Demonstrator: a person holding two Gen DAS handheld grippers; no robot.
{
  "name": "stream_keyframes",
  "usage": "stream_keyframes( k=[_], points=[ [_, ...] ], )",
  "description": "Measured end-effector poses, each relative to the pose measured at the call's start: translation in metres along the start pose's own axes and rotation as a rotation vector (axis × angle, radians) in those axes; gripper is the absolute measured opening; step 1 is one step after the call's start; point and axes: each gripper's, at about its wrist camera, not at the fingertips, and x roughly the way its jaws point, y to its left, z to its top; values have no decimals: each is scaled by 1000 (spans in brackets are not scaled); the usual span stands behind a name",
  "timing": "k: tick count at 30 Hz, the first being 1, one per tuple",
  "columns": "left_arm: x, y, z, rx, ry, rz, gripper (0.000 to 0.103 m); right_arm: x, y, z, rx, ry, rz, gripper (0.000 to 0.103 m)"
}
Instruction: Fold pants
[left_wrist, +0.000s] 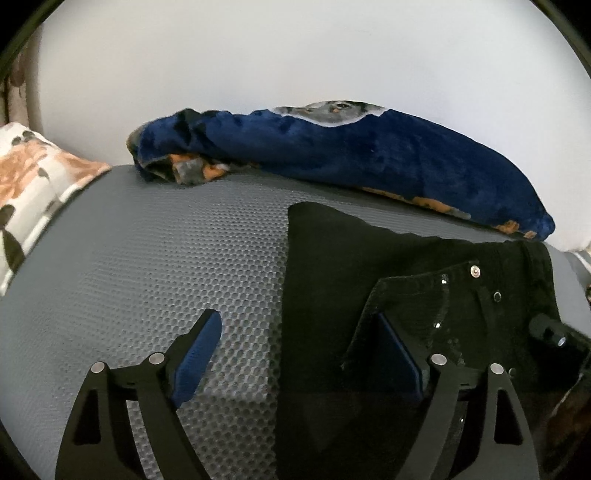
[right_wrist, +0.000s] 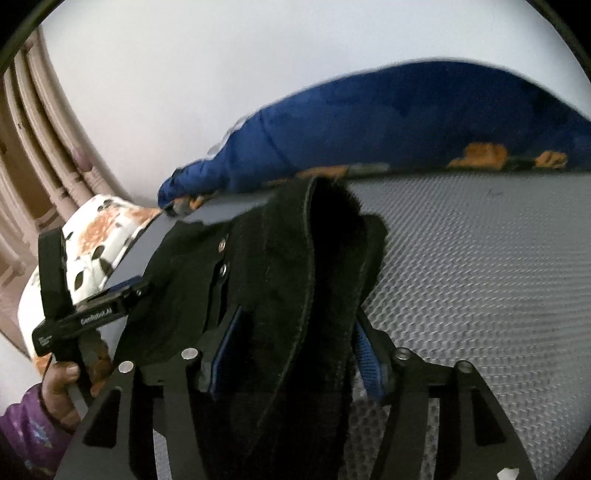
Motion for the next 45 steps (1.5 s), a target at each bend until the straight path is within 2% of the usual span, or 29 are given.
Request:
stream_keyframes(
  k=[3, 5, 9, 13, 18, 26, 31, 45],
  points=[
    [-9, -1, -1, 21, -7, 40, 85, -16, 9, 3, -31, -58, -46, 56],
    [-16, -1, -1, 29, -9, 73, 85, -29, 22, 5, -73, -100, -85, 60],
    [-36, 3, -3, 8, -18, 86, 85, -52, 48, 5, -121, -152, -91, 78],
    [-59, 0, -9, 12, -15, 104, 85, -67, 74, -5, -149, -158, -62, 82],
    [-92, -8, -19, 35, -38, 124, 85, -80, 96, -20, -148, -152, -60, 84],
    [-150, -14, -40, 4, -85, 112, 85, -104, 129, -40, -158, -144, -41, 86],
    [-181, -23, -47, 16, -128, 138, 93, -124, 143, -46, -170, -154, -36, 87],
    [-238, -30, -58, 17, -191, 147, 98, -166, 171, -63, -200, -194, -27, 89]
  ],
)
